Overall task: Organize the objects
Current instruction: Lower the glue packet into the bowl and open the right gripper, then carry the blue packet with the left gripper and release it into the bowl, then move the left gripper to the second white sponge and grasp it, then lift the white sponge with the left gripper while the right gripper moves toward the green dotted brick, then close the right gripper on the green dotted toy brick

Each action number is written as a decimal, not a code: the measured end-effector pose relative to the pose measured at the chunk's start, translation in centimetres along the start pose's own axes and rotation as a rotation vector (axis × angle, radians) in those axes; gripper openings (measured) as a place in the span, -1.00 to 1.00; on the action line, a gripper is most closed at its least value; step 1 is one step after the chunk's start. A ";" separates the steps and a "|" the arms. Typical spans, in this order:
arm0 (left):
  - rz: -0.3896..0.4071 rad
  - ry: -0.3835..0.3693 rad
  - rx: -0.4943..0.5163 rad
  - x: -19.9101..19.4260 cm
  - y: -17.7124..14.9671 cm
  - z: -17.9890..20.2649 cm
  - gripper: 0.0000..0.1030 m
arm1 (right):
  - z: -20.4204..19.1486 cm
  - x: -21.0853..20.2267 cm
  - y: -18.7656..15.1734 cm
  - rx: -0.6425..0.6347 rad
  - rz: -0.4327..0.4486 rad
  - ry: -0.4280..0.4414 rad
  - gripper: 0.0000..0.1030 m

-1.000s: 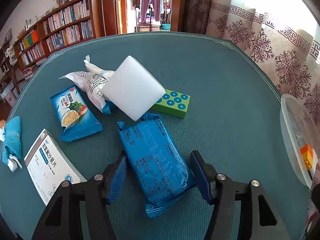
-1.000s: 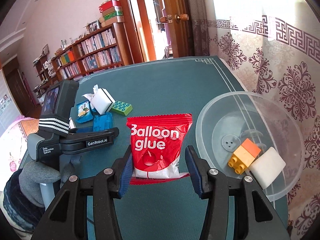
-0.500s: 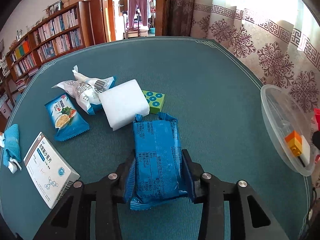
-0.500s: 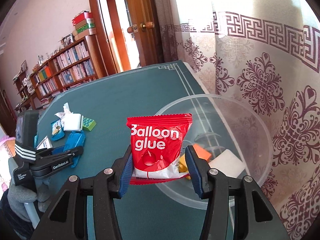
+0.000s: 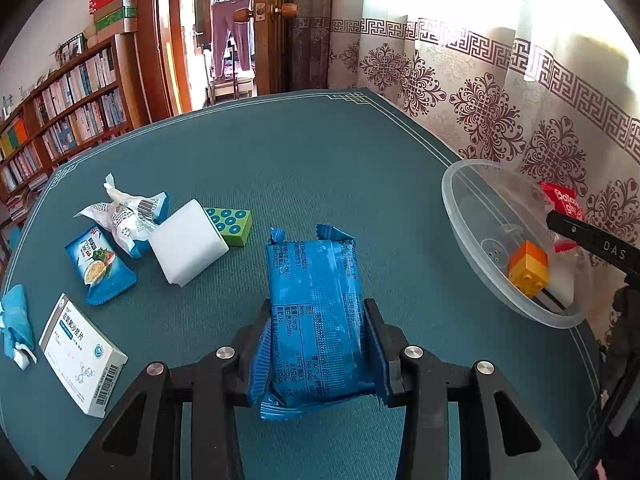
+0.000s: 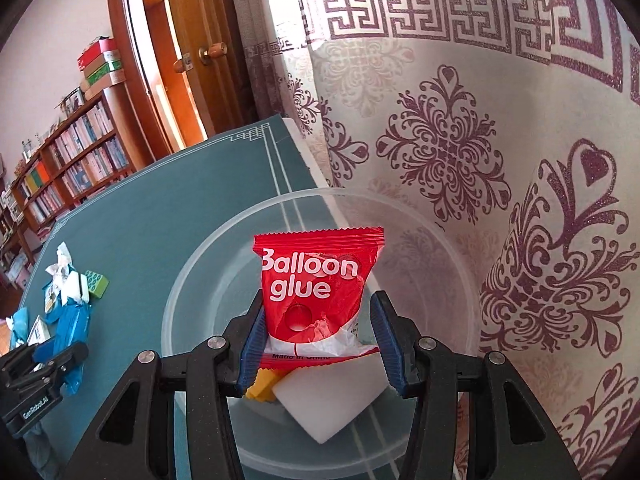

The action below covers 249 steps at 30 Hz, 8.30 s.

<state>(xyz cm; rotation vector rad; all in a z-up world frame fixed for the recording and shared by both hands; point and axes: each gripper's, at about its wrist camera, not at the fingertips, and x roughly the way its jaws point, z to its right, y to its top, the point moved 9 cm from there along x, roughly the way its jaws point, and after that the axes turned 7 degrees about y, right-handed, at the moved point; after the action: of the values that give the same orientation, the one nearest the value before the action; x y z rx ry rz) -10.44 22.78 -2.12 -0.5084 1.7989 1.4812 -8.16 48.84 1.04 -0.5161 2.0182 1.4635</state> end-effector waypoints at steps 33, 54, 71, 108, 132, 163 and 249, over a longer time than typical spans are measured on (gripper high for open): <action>0.006 -0.047 0.054 -0.7 0.3 3.1 -0.15 | 1.5 -0.3 1.2 0.019 0.062 -0.058 0.37; 0.009 -0.187 0.113 -0.9 2.0 8.6 -0.15 | -1.2 -5.1 -1.4 -0.036 0.115 0.004 0.39; 0.001 -0.295 0.122 0.3 3.7 13.5 0.01 | 0.2 -4.2 -1.9 0.036 0.103 0.019 0.39; 0.037 -0.083 -0.017 0.8 1.4 4.6 0.76 | -3.5 -4.2 -3.4 -0.017 0.066 0.058 0.39; 0.035 0.060 -0.264 1.5 1.9 -6.3 0.95 | -12.2 -2.9 -7.8 -0.170 -0.013 0.204 0.39; -0.019 0.091 -0.321 6.7 3.1 -10.2 0.20 | -14.7 -2.1 -10.5 -0.220 -0.073 0.239 0.39; 0.092 0.337 -0.452 -0.3 -2.5 -18.0 0.18 | -32.1 13.2 -4.9 -0.444 -0.186 0.249 0.31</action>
<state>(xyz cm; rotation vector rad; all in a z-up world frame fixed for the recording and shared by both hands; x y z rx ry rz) -13.69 4.90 -2.44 -0.9575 1.7474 1.9735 -22.56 17.23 -4.00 -1.0868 1.7572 1.8055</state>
